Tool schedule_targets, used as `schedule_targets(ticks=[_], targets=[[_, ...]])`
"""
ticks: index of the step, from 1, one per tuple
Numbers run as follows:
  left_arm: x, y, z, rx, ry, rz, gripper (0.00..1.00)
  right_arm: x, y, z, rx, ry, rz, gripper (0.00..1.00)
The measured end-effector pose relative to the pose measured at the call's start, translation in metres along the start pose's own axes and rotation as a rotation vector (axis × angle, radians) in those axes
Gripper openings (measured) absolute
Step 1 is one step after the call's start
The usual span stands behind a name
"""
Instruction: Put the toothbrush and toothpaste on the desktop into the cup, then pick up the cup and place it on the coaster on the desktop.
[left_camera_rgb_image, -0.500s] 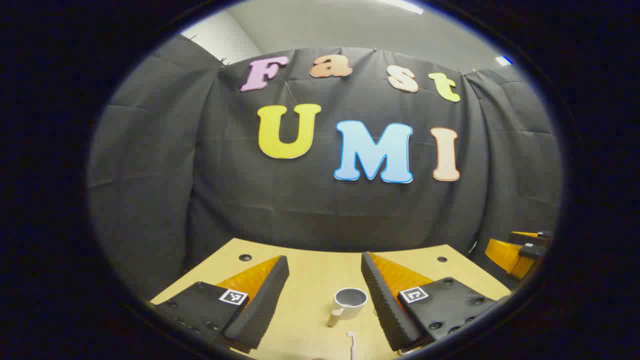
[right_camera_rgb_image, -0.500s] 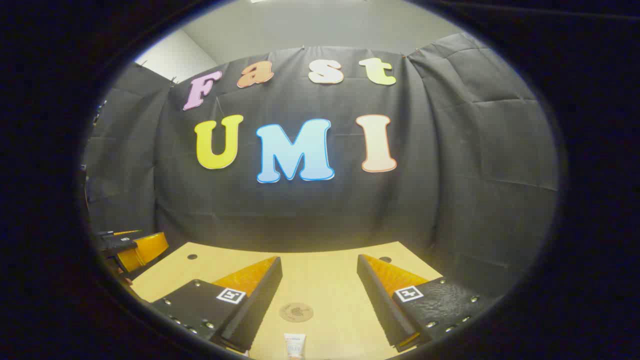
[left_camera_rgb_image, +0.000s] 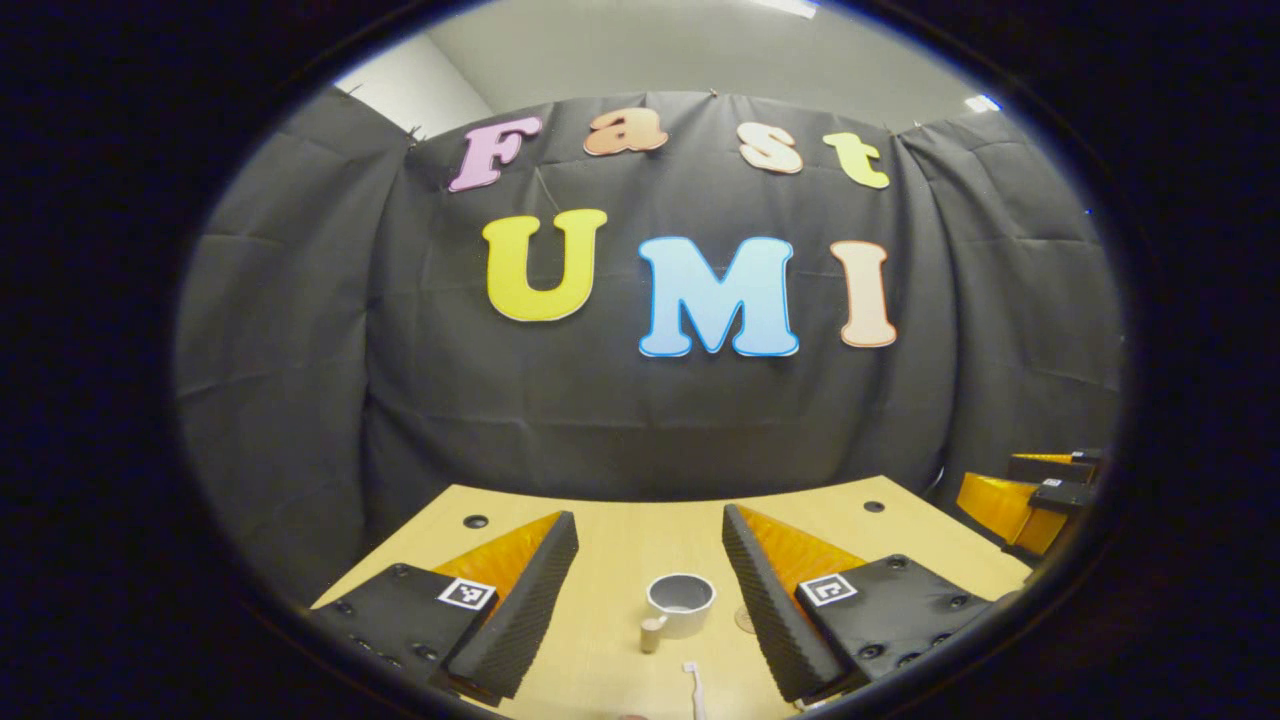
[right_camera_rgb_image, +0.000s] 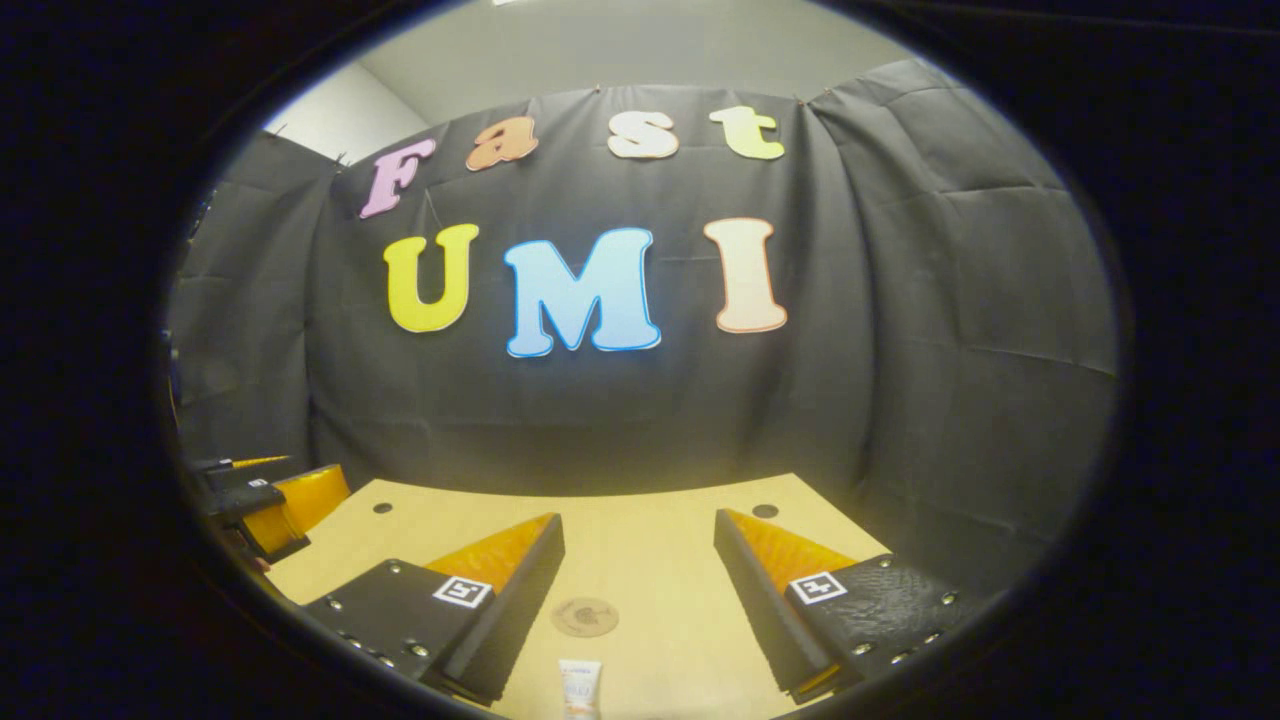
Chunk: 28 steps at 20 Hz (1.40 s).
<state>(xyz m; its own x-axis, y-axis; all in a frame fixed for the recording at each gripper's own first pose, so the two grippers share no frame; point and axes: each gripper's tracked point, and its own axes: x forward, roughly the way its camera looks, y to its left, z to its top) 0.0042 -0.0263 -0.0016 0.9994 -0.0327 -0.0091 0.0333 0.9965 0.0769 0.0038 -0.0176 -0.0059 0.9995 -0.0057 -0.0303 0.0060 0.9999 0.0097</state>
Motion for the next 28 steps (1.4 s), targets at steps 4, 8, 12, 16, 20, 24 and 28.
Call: schedule_targets(ticks=[4, 8, 12, 16, 20, 24, 28], targets=[[0.0, 0.0, -0.007, 0.05, 0.016, 0.02, 0.99, -0.001, 0.0, -0.007, -0.001, 0.024, 0.014, 0.92], [-0.003, -0.018, -0.027, 0.036, 0.078, -0.04, 1.0, -0.001, 0.002, -0.023, 0.001, 0.075, 0.025, 0.92], [-0.008, -0.026, -0.056, 0.04, 0.166, -0.078, 0.99, 0.0, 0.009, -0.047, 0.001, 0.154, 0.046, 0.92], [-0.015, -0.032, -0.097, 0.02, 0.29, -0.085, 0.95, -0.003, 0.016, -0.089, -0.005, 0.307, 0.077, 0.93], [-0.023, -0.026, -0.159, 0.036, 0.479, -0.085, 0.95, -0.009, 0.019, -0.14, -0.018, 0.493, 0.083, 0.93], [-0.023, -0.027, -0.225, 0.028, 0.671, -0.106, 1.0, -0.025, 0.027, -0.183, 0.001, 0.657, 0.118, 0.93], [-0.035, -0.016, -0.272, 0.028, 0.819, -0.098, 0.96, -0.038, 0.039, -0.225, -0.035, 0.793, 0.158, 0.94]])
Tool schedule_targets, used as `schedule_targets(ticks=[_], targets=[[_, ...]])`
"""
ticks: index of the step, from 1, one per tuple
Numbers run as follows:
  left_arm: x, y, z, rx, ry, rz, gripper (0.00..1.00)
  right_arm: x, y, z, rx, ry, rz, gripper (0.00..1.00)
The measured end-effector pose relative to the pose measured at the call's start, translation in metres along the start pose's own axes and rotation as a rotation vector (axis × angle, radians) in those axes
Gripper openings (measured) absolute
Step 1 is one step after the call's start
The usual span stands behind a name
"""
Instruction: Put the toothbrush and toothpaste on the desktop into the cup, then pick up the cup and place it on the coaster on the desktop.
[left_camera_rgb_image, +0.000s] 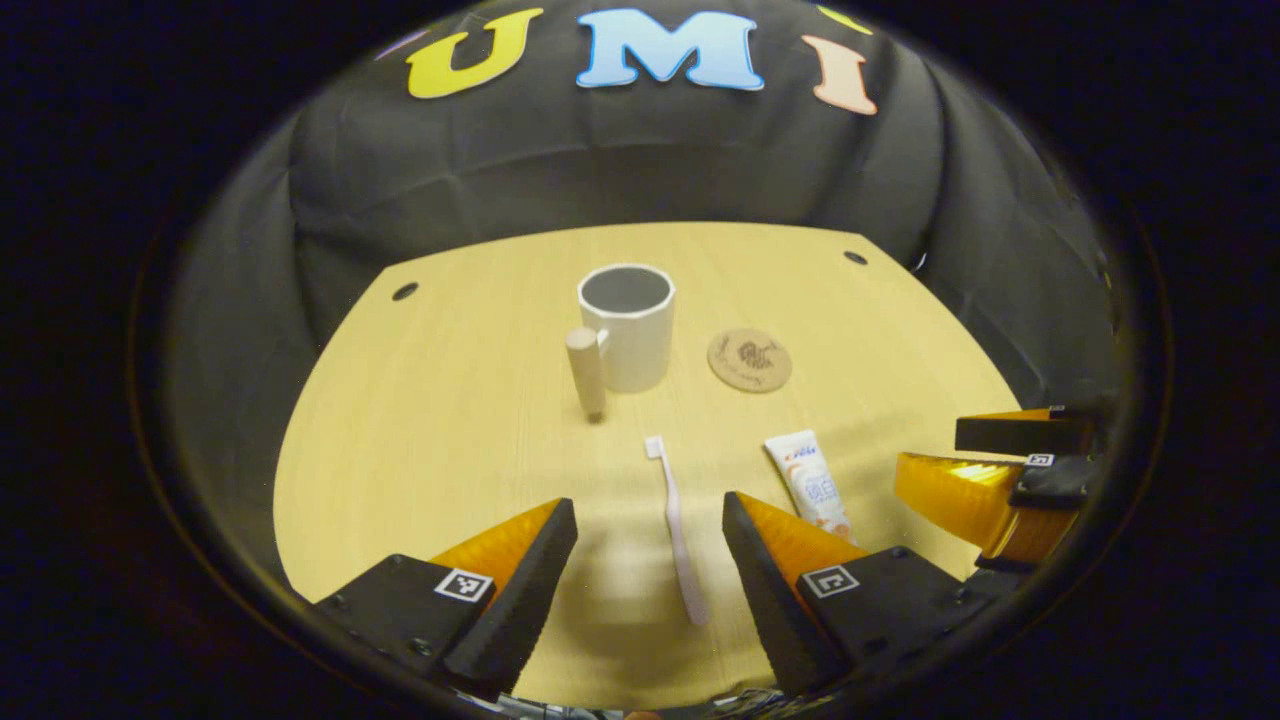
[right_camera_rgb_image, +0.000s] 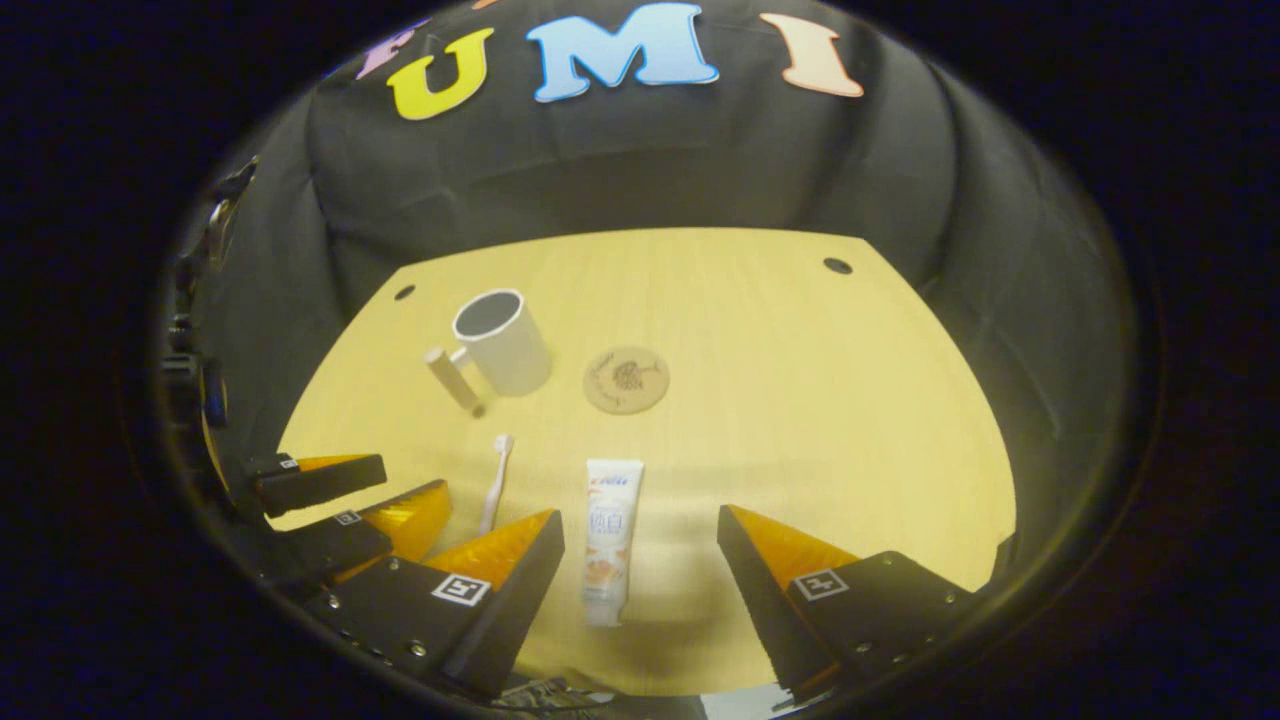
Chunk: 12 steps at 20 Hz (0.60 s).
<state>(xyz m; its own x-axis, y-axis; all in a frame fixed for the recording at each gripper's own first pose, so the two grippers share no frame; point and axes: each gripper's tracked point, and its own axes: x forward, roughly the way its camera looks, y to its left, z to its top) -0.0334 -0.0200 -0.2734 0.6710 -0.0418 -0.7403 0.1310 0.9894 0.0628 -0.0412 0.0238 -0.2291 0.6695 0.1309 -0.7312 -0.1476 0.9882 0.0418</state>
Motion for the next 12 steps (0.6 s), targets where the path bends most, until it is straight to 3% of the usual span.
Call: schedule_targets(ticks=[1, 2, 5, 6, 7, 12], targets=[[0.004, 0.002, -0.009, -0.004, 0.023, -0.001, 0.92, 0.006, 0.004, -0.008, -0.003, 0.031, 0.008, 0.94], [0.004, 0.001, -0.015, -0.009, 0.044, -0.002, 1.0, 0.011, 0.006, -0.016, -0.005, 0.061, 0.013, 0.94], [0.01, 0.002, -0.029, -0.017, 0.097, -0.002, 1.0, 0.023, 0.01, -0.032, -0.014, 0.123, 0.022, 0.94], [0.013, 0.003, -0.033, -0.018, 0.112, 0.0, 0.92, 0.025, 0.01, -0.035, -0.019, 0.142, 0.02, 0.94], [0.016, 0.002, -0.036, -0.021, 0.127, 0.0, 1.0, 0.03, 0.009, -0.038, -0.025, 0.158, 0.016, 0.94], [0.029, 0.006, -0.043, -0.041, 0.174, 0.008, 0.97, 0.05, 0.009, -0.047, -0.043, 0.216, 0.008, 0.93]])
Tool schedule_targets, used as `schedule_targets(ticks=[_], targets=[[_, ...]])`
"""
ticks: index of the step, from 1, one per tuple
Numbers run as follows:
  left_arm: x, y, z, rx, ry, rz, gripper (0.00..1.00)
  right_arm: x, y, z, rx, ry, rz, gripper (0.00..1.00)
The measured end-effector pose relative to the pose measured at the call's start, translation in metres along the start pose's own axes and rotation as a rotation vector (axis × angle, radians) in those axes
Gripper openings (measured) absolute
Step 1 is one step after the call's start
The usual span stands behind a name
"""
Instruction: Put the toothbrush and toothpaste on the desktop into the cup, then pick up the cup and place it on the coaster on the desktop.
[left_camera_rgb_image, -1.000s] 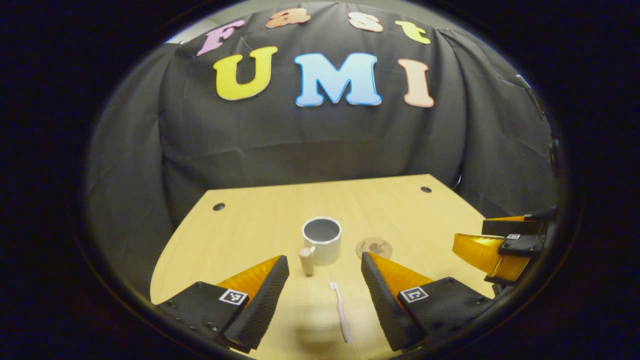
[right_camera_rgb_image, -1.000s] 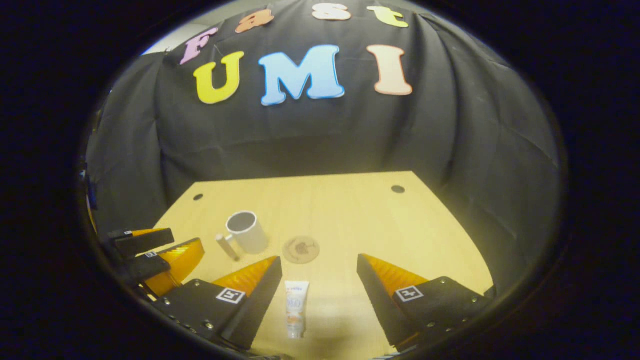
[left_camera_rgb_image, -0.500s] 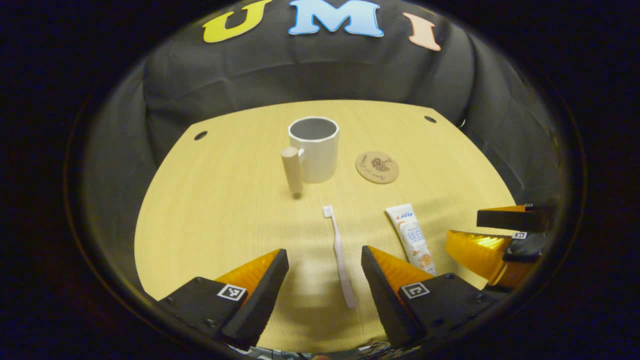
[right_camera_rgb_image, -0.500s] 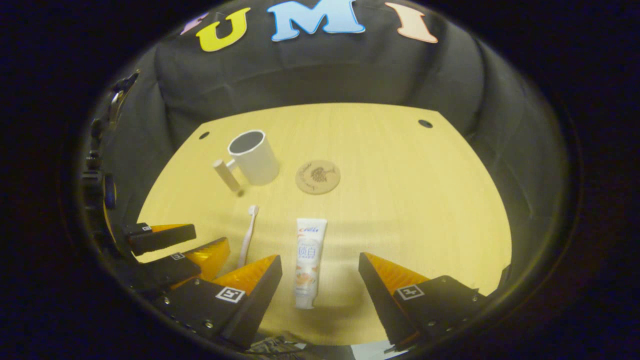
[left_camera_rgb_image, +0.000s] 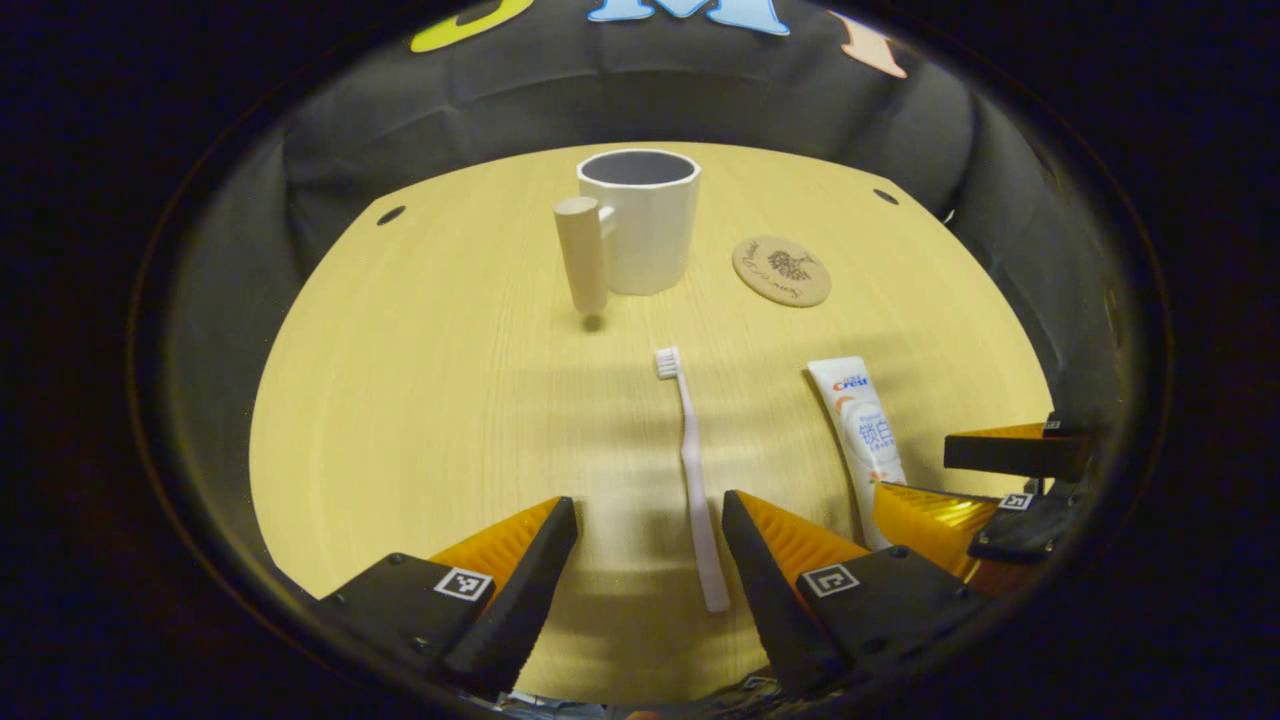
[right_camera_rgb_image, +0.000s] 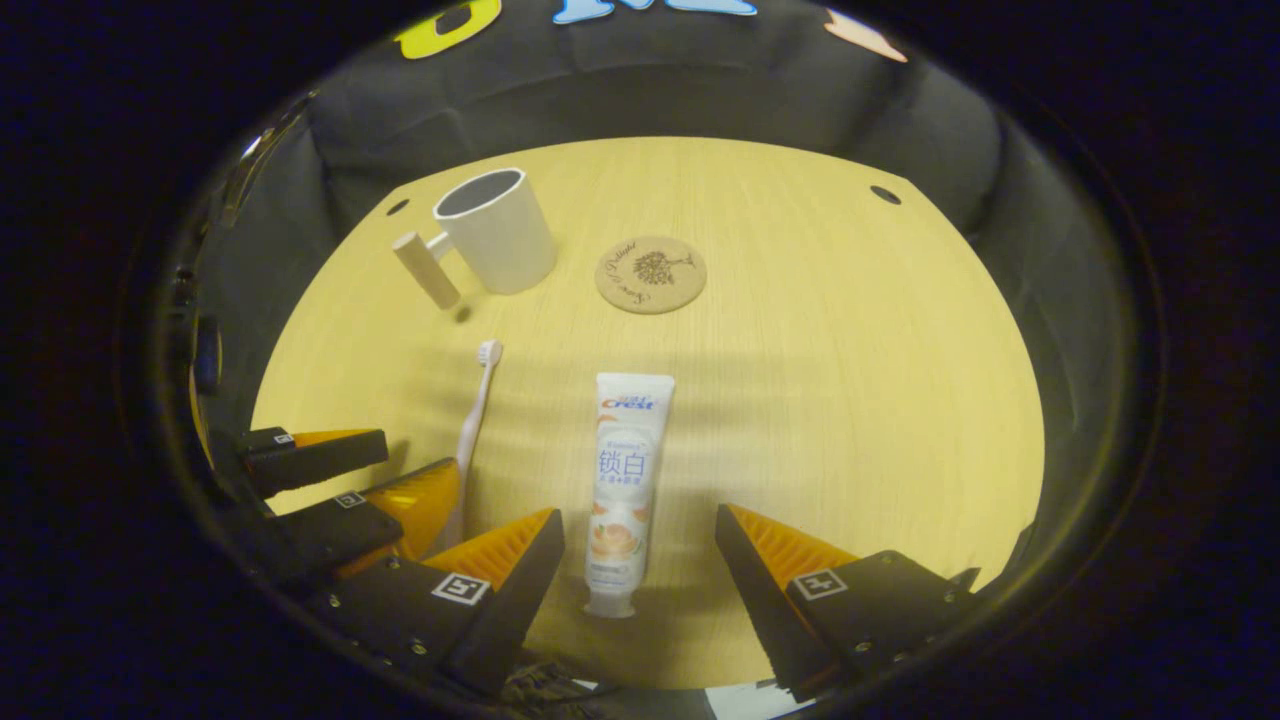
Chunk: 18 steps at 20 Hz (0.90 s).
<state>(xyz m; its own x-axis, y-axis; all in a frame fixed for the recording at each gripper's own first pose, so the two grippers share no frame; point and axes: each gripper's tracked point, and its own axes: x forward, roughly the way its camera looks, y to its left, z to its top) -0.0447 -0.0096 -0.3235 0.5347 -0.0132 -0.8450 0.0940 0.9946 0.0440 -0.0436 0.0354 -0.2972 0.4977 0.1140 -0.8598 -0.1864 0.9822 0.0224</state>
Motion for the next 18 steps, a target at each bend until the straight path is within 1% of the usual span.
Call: schedule_targets(ticks=[1, 2, 3, 4, 5, 9, 10, 11, 12, 13, 14, 15, 16, 17, 18], targets=[[0.003, -0.001, 0.0, 0.0, 0.005, -0.003, 1.0, 0.004, 0.001, -0.001, -0.001, 0.009, 0.0, 0.93], [0.006, -0.002, 0.001, 0.002, 0.01, -0.005, 0.97, 0.007, 0.0, 0.0, -0.002, 0.017, -0.001, 0.93], [0.009, -0.003, 0.001, 0.004, 0.014, -0.009, 0.97, 0.01, 0.001, -0.001, -0.002, 0.023, -0.001, 0.93], [0.011, -0.004, 0.001, 0.007, 0.02, -0.014, 0.92, 0.012, 0.0, 0.0, -0.004, 0.03, -0.003, 0.93], [0.013, -0.006, 0.0, 0.009, 0.025, -0.019, 0.97, 0.014, 0.0, -0.001, -0.006, 0.037, -0.004, 0.93], [0.02, -0.005, -0.003, 0.016, 0.047, -0.011, 0.97, 0.022, 0.0, -0.004, -0.019, 0.056, -0.011, 0.93], [0.021, -0.004, 0.0, 0.025, 0.043, -0.009, 1.0, 0.024, 0.0, -0.004, -0.026, 0.06, -0.013, 0.93], [0.022, -0.004, -0.001, 0.032, 0.044, -0.004, 0.96, 0.026, 0.0, -0.006, -0.033, 0.064, -0.018, 0.93], [0.022, -0.004, 0.0, 0.04, 0.048, 0.003, 0.96, 0.029, -0.001, -0.007, -0.041, 0.072, -0.026, 0.92], [0.023, -0.004, 0.001, 0.044, 0.044, 0.005, 1.0, 0.028, -0.004, -0.007, -0.054, 0.069, -0.041, 0.9], [0.023, -0.004, 0.001, 0.041, 0.047, 0.006, 1.0, 0.031, -0.004, -0.006, -0.055, 0.067, -0.043, 0.89], [0.024, -0.004, 0.0, 0.04, 0.044, 0.007, 0.92, 0.029, -0.004, -0.008, -0.052, 0.07, -0.044, 0.88], [0.024, -0.004, 0.001, 0.04, 0.045, 0.008, 0.96, 0.029, -0.005, -0.008, -0.051, 0.071, -0.046, 0.88], [0.024, -0.003, 0.001, 0.04, 0.045, 0.008, 1.0, 0.029, -0.004, -0.009, -0.047, 0.077, -0.048, 0.86], [0.025, -0.002, 0.001, 0.042, 0.046, 0.007, 0.92, 0.03, -0.003, -0.01, -0.045, 0.087, -0.049, 0.85]])
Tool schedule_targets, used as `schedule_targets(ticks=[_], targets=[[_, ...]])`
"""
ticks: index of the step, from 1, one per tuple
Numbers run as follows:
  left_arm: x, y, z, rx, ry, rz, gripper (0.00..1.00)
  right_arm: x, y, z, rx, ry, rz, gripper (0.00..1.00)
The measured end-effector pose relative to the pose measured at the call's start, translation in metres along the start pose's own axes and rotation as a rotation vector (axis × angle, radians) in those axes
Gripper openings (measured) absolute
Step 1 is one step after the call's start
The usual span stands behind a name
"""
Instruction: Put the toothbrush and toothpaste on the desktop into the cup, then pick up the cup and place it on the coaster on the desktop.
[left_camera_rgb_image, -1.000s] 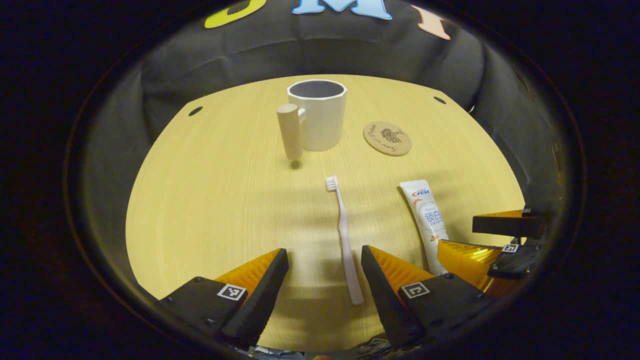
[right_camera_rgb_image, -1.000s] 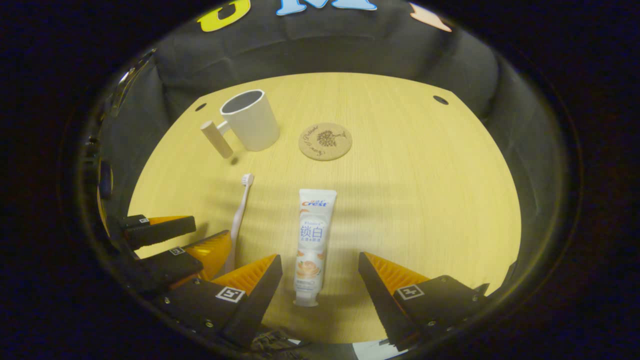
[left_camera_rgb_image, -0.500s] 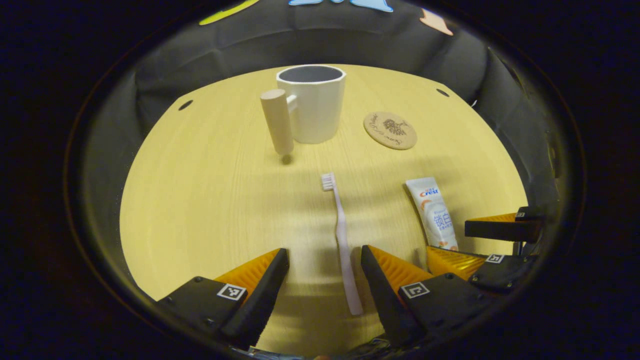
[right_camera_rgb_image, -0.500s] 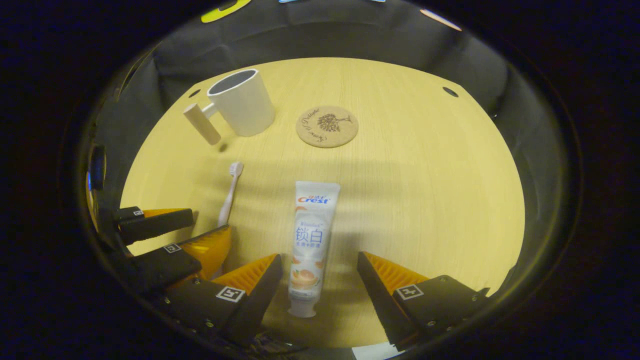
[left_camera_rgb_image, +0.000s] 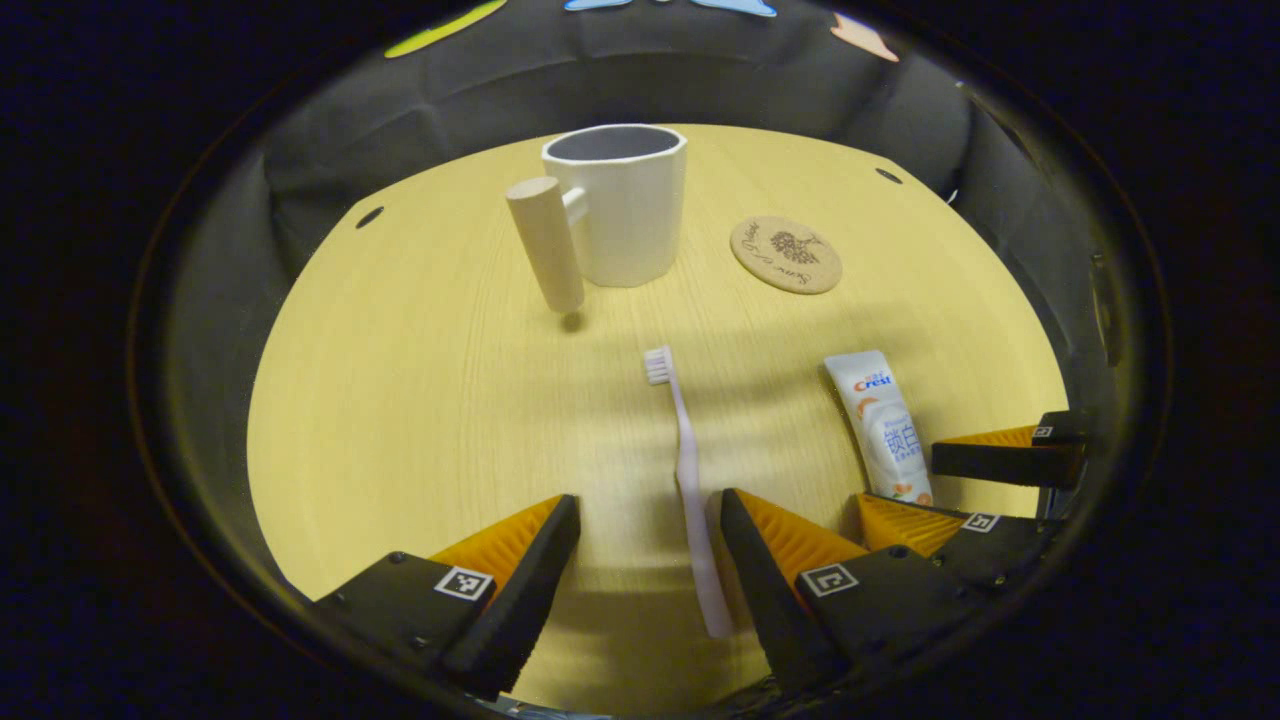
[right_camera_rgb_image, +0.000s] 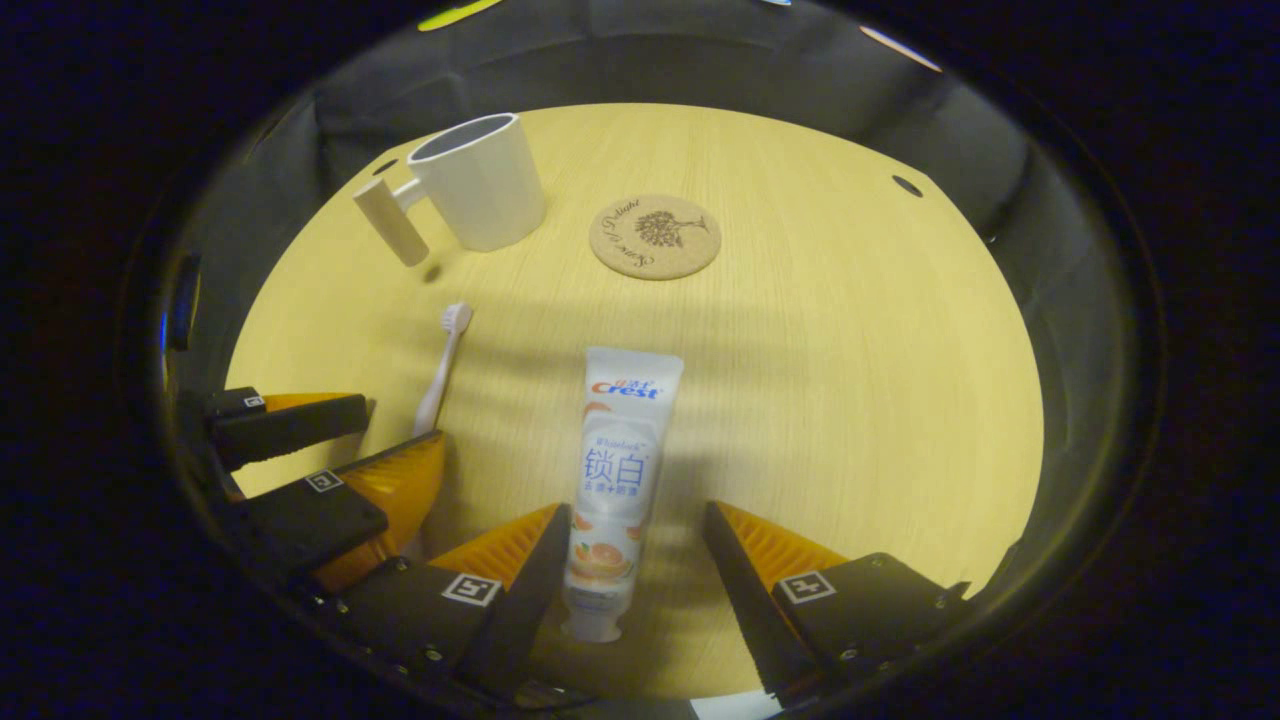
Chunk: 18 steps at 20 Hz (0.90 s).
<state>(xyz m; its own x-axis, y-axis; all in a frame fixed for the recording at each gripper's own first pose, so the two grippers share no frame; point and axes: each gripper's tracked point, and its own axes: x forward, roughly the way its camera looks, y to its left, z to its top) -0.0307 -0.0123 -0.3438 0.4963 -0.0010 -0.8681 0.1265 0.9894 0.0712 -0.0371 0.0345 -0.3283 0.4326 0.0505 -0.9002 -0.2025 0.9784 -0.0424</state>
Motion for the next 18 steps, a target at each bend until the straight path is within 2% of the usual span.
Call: schedule_targets(ticks=[1, 3, 4, 5, 6, 7, 8, 9, 10, 12, 13, 14, 15, 17, 18], targets=[[0.0, -0.002, 0.0, 0.003, 0.0, 0.001, 1.0, 0.001, -0.002, -0.002, -0.002, 0.007, -0.004, 0.85], [-0.002, -0.003, 0.0, 0.005, 0.001, -0.003, 0.9, 0.0, -0.002, -0.002, -0.003, 0.006, -0.002, 0.72], [0.0, -0.002, 0.0, 0.006, 0.002, -0.001, 0.9, 0.0, -0.004, -0.001, -0.006, 0.01, -0.006, 0.72], [-0.001, -0.003, 0.001, 0.007, 0.003, -0.003, 0.65, -0.002, -0.002, -0.002, 0.001, 0.011, -0.004, 0.72], [-0.001, -0.002, 0.001, 0.01, 0.006, -0.003, 0.72, -0.002, -0.003, -0.002, -0.003, 0.013, 0.0, 0.57], [0.0, -0.003, 0.001, 0.012, 0.01, -0.004, 0.72, -0.001, -0.004, -0.002, -0.007, 0.017, 0.0, 0.57], [0.0, -0.002, 0.003, 0.008, 0.005, 0.002, 0.78, -0.002, -0.004, 0.0, -0.003, 0.02, -0.001, 0.57], [0.0, -0.001, 0.001, -0.003, 0.012, 0.008, 0.59, 0.008, -0.004, -0.002, 0.019, 0.026, -0.011, 0.44], [0.0, -0.001, 0.002, -0.003, 0.016, 0.007, 0.4, -0.004, -0.004, -0.001, 0.026, 0.032, -0.003, 0.3], [0.002, -0.001, 0.005, 0.0, 0.017, 0.008, 0.46, 0.0, -0.006, -0.003, 0.025, 0.042, -0.004, 0.3], [0.0, -0.002, 0.003, -0.01, 0.021, 0.007, 0.18, 0.0, -0.005, -0.003, 0.026, 0.048, -0.003, 0.3], [0.001, -0.002, 0.002, -0.01, 0.026, 0.006, 0.18, -0.002, -0.006, -0.003, 0.029, 0.05, -0.008, 0.3], [0.002, 0.0, 0.005, -0.02, 0.015, 0.011, 0.24, 0.0, -0.005, -0.005, 0.042, 0.065, -0.001, 0.19], [-0.001, -0.001, 0.003, -0.027, 0.023, 0.008, 0.14, -0.002, -0.004, -0.004, 0.049, 0.062, 0.007, 0.19], [-0.001, 0.0, 0.003, -0.022, 0.028, 0.008, 0.14, -0.001, -0.005, -0.005, 0.048, 0.068, 0.009, 0.19]])
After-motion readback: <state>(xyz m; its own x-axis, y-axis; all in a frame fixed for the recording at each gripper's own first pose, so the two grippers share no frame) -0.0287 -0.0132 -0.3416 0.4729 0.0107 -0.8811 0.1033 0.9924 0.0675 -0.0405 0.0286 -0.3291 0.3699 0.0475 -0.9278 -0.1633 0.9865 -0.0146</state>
